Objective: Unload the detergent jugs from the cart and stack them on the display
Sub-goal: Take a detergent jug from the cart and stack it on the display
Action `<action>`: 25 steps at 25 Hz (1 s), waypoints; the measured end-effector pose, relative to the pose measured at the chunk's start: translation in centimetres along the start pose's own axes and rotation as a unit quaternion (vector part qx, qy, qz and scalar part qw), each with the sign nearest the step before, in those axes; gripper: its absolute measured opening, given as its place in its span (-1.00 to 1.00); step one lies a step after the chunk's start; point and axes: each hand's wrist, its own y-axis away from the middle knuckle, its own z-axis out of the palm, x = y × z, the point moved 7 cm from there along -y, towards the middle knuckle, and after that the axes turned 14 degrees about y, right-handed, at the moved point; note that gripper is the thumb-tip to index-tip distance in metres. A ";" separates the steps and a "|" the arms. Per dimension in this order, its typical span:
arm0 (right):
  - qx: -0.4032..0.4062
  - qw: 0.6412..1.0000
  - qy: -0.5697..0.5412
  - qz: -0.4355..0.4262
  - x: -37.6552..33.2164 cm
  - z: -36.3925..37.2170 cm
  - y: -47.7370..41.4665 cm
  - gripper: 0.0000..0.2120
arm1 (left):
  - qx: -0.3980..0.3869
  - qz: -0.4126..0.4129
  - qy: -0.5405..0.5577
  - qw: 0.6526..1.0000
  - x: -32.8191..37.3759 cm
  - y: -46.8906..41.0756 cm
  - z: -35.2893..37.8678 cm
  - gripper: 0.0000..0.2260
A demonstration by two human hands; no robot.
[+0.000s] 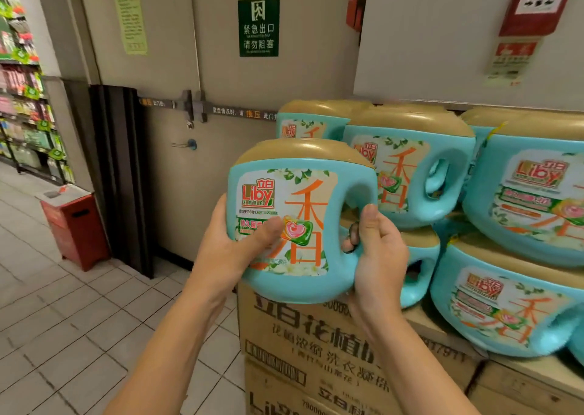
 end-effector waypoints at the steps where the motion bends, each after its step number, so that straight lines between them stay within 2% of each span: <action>1: 0.016 1.000 0.010 -0.006 0.1 0.8 -0.5 -0.68 | -0.016 -0.001 -0.001 1.000 -0.2 -1.3 -0.6 -0.22; 6: 0.097 0.992 0.069 -0.051 0.1 4.9 -2.4 -0.65 | -0.066 -0.003 0.053 0.996 -1.0 -8.0 -3.6 -0.21; 8: 0.094 0.987 0.119 -0.051 0.0 6.5 -2.9 -0.63 | -0.074 -0.001 0.066 0.995 -1.2 -10.2 -4.7 -0.22; 12: 0.052 0.963 0.254 -0.070 -1.8 8.4 -3.9 -0.74 | -0.105 0.008 0.093 0.990 -1.1 -14.4 -5.7 -0.24; 15: 0.025 0.955 0.288 -0.061 -3.3 8.9 -5.0 -0.59 | -0.129 0.022 0.118 0.984 -0.6 -17.0 -5.2 -0.28; 21: 0.099 0.923 0.362 -0.089 -4.4 8.3 -6.1 -0.63 | -0.149 0.043 0.131 0.979 -2.5 -19.5 -3.6 -0.13; 25: 0.128 0.887 0.434 -0.091 -3.6 8.2 -6.3 -0.59 | -0.151 0.045 0.125 0.980 -4.4 -20.3 -3.4 -0.15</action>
